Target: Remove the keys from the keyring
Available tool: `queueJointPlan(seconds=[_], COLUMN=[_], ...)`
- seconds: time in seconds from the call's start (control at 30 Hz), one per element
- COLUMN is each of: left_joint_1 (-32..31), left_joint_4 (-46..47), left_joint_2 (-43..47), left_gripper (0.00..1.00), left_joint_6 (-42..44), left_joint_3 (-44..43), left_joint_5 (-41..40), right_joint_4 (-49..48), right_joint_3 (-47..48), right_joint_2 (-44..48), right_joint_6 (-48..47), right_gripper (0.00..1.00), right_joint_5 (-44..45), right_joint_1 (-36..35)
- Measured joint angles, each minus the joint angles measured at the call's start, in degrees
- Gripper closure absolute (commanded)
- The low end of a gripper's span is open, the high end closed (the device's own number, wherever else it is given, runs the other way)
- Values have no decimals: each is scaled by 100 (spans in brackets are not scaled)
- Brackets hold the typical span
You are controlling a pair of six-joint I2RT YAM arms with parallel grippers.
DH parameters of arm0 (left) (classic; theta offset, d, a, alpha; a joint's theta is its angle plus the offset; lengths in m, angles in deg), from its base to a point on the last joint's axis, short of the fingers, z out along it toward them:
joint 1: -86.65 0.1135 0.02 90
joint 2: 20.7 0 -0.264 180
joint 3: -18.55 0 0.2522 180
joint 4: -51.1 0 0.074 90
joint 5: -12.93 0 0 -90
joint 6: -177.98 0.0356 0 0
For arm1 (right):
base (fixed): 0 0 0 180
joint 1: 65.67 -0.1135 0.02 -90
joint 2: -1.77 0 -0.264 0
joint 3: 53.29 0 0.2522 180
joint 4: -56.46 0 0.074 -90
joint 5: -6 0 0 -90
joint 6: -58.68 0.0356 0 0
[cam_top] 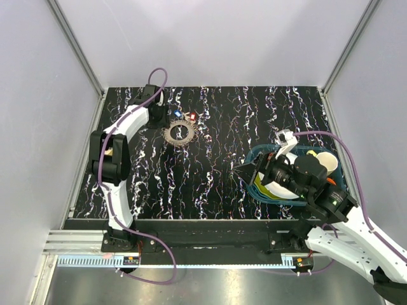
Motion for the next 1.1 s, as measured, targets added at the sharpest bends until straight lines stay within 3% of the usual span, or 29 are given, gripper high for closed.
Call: queueJointPlan(seconds=[0.4,0.7,0.8,0.9,1.0,1.1], left_joint_1=[413,402,404,404,404,404], left_joint_4=[151,254,254,291,389,503], left_joint_2=[-573,-719,-734,-732,-732,-660], left_gripper=[51,56,62,76,97,100], left_joint_6=[13,-15,-76,-146,-212,-295], left_joint_3=[-9,177,269,345,442,540], left_joint_5=[927,1141,1215,1325,1434,1523], right_joint_4=[-4,-11,-76,-256,-284,-323], right_joint_3=[0,2,-9,-111,-203,-234], right_joint_2=[-155,-450,-446,-354,-227,-133], right_joint_6=[-39,-90,-105,-131,-136,-131], right_gripper=[0,2,4,5,8,10], right_joint_5=[-142,-173,-173,-173,-151,-39], right_joint_1=[0,0,0,0,0,0])
